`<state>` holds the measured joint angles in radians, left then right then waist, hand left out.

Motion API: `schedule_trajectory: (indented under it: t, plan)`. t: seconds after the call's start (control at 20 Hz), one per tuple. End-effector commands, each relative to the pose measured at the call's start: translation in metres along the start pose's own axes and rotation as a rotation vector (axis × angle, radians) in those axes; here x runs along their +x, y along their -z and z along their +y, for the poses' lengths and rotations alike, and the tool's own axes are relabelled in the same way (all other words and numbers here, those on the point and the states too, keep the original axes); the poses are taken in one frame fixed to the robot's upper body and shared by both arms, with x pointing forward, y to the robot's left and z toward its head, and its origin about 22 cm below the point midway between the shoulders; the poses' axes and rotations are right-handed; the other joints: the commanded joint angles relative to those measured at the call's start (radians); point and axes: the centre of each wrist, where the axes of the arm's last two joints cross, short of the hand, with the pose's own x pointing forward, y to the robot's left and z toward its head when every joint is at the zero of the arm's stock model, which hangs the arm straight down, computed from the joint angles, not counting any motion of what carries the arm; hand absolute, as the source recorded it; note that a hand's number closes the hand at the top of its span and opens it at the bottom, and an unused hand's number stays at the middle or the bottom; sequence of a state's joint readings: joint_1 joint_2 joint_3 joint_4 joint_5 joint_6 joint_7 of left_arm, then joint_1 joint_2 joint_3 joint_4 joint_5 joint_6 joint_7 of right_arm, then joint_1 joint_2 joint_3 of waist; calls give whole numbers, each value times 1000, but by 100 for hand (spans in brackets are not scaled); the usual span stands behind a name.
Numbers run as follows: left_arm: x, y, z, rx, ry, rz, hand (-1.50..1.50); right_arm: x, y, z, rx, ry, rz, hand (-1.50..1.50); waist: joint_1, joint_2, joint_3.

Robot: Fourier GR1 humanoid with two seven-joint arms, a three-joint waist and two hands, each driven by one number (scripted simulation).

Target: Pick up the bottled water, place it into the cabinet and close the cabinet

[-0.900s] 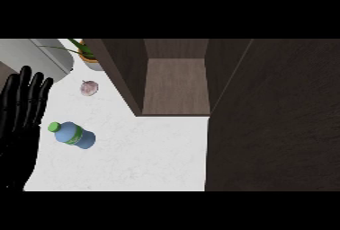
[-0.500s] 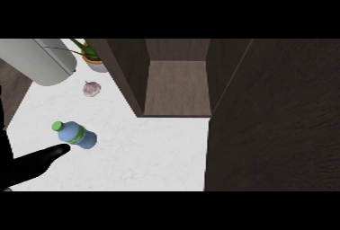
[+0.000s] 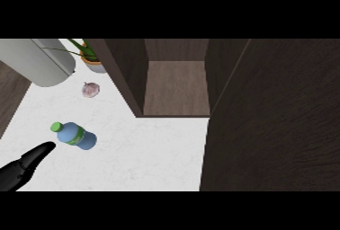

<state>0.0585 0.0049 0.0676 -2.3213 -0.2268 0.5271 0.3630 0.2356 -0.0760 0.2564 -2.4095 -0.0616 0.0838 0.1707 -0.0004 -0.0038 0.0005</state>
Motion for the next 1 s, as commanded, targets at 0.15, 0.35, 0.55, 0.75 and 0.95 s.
schedule_trajectory:
  t: [0.15,0.35,0.55,0.75,0.95]
  plan:
    - [45,-25,-1,43,-11,8,-150,23,-1,22,2,17,3,-150,1,2,0]
    - [43,-26,9,44,4,43,-150,41,-7,37,10,32,10,-150,5,0,-1]
    - [43,-25,14,64,15,40,-150,29,-6,42,11,28,16,-150,2,-2,0]
    - [50,-23,10,61,27,56,-150,29,-3,43,-1,4,-2,-150,-1,-2,1]
    - [43,-30,14,58,56,81,-150,36,-7,47,-7,11,16,-150,2,-3,-1]
